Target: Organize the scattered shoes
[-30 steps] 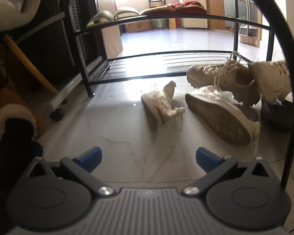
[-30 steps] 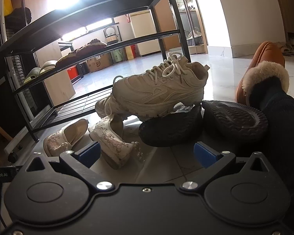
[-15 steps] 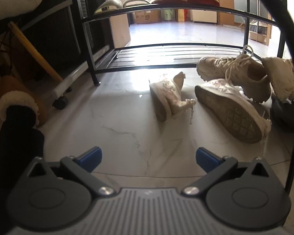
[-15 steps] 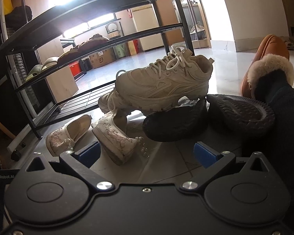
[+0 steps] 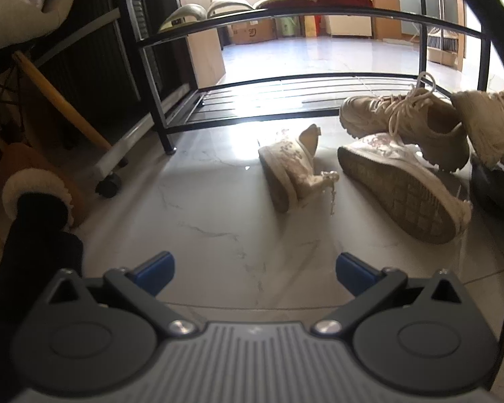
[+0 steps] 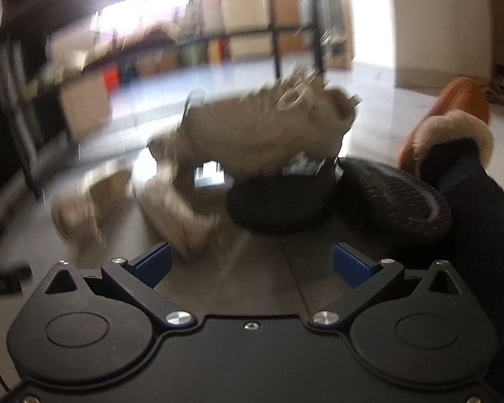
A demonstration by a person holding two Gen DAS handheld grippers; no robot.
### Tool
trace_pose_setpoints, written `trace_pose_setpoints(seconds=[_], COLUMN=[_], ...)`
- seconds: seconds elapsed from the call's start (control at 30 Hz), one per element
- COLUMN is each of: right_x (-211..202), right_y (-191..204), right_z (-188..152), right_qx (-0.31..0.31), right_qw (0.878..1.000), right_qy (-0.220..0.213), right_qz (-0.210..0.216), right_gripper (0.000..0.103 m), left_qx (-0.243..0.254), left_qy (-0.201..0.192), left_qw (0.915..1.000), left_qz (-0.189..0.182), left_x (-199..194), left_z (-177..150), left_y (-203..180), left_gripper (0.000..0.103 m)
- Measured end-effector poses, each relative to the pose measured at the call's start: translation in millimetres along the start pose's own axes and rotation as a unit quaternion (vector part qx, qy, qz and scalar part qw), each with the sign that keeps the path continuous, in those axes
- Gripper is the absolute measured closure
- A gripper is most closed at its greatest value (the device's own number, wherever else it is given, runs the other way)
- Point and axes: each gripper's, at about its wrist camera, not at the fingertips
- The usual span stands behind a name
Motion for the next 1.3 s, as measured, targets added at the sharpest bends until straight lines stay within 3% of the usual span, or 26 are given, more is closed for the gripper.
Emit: trace_pose_setpoints(seconds=[0.27,0.5,1.3], right_x=[20.6,20.5,29.1], right_y=[23.4,25.6,19.9], right_z=[9.1,12.7,22.0], right_qx=[-0.017,-0.004,0.015], right_qw=[0.994,0.993,0.992], right_qy=[0.106,0.119,0.123], right_qz=[0.014,0.017,0.014], right_gripper=[0.000,0.000,0.000], left_qx=[-0.009,-0.023,-0.015], left_qy=[0.008,0.050,0.060], left_qw=[0.9999,0.9984,0.9980], left_qz=[0.000,-0.008,-0.012], left_x=[-0.8,-1.1,3.7], left_z=[-2.0,-1.4,5.8], left_y=[-0.1,2.1,0.5], left_gripper=[0.000,0.000,0.000])
Point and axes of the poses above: each gripper's, at about its wrist camera, not at the fingertips, and x roughly the way its jaws point, y to its left, z to its top, and after that the axes turned 15 degrees about -y, right-handed
